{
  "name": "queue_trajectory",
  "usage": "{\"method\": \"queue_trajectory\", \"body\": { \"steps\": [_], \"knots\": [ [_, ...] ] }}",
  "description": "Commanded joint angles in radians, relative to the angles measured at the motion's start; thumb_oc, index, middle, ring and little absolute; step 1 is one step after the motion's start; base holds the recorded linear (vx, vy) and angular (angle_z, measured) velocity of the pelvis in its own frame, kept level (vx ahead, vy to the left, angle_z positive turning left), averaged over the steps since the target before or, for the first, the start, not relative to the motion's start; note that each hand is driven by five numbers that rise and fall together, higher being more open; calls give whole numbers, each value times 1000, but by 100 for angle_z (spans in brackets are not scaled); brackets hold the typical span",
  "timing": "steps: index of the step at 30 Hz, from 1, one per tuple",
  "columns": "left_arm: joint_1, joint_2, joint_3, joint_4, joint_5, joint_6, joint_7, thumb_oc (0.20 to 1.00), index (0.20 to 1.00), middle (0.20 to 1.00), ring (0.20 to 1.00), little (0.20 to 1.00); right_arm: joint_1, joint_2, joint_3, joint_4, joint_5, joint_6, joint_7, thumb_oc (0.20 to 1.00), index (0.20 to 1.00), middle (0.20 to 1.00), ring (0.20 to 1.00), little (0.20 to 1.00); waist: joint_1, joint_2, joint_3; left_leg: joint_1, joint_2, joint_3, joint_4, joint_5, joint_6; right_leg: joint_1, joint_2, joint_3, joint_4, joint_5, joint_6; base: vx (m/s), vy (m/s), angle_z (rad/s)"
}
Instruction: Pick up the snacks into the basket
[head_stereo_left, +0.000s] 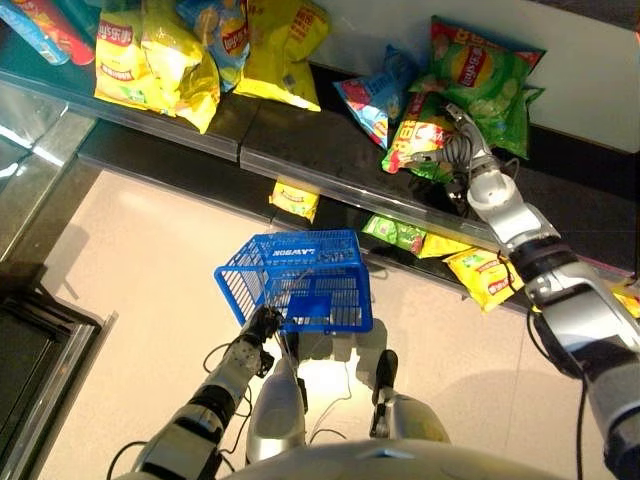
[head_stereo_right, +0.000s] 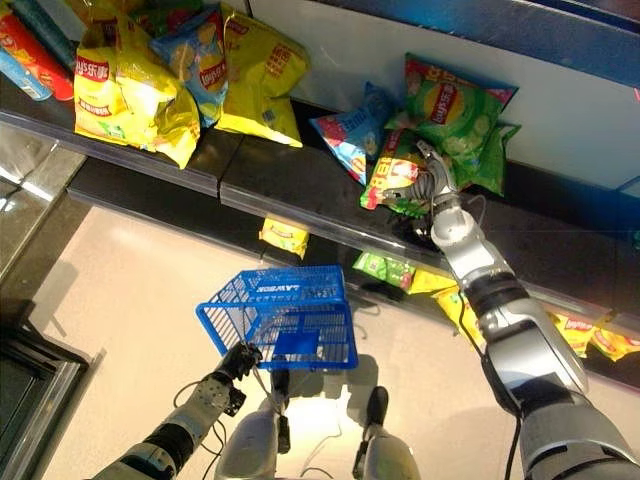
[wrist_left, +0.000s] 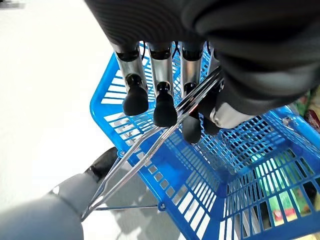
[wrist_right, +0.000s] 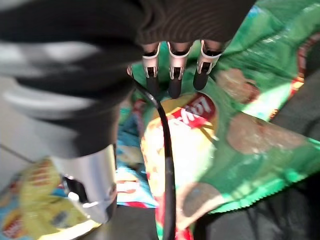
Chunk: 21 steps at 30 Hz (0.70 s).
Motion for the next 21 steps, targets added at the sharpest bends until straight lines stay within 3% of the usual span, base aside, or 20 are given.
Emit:
{"method": "queue_trajectory", "body": {
  "steps": [1,10,16,17,18,19,21],
  "knots": [
    [10,126,-70,39,35,18,48,200,200,200,200,200,-86,2,4,-2,30,-27,-32,1000,1000,1000,1000,1000,48,-28,7,-12,-42,-2,22,-63,11,-120,-45,24,17,95,60,0,0,0],
    [50,111,-55,-8,24,12,59,200,200,200,200,200,23,61,-36,7,11,-30,-34,1000,1000,1000,1000,1000,76,-18,28,-39,-65,-30,35,-69,22,-120,-62,1,17,92,64,10,27,10],
    [14,113,-68,3,41,20,60,200,200,200,200,200,86,124,40,178,-152,3,4,1000,1000,1000,1000,1000,86,-19,36,-51,-74,-47,39,-70,26,-115,-71,-15,21,89,65,0,-1,8],
    [-13,113,-71,24,42,23,65,200,200,200,200,200,89,143,34,226,-144,3,3,445,445,445,445,445,86,-18,37,-54,-74,-52,40,-69,26,-115,-71,-19,21,89,65,-10,-13,13],
    [-30,113,-72,34,37,26,70,200,200,200,200,200,95,155,25,260,-136,4,-1,363,363,363,363,363,86,-16,39,-55,-76,-54,39,-68,26,-116,-72,-20,21,90,65,-5,-5,17],
    [-41,111,-73,41,33,28,74,200,200,200,200,200,104,168,20,290,-133,5,-4,200,200,200,200,200,88,-13,42,-58,-77,-57,39,-67,26,-117,-73,-23,21,90,66,-7,4,15],
    [-53,113,-68,44,26,30,83,200,200,200,200,200,112,186,11,306,-132,6,-7,200,200,200,200,200,89,-10,46,-61,-79,-61,37,-65,27,-119,-73,-26,21,89,66,0,15,10]
  ]
}}
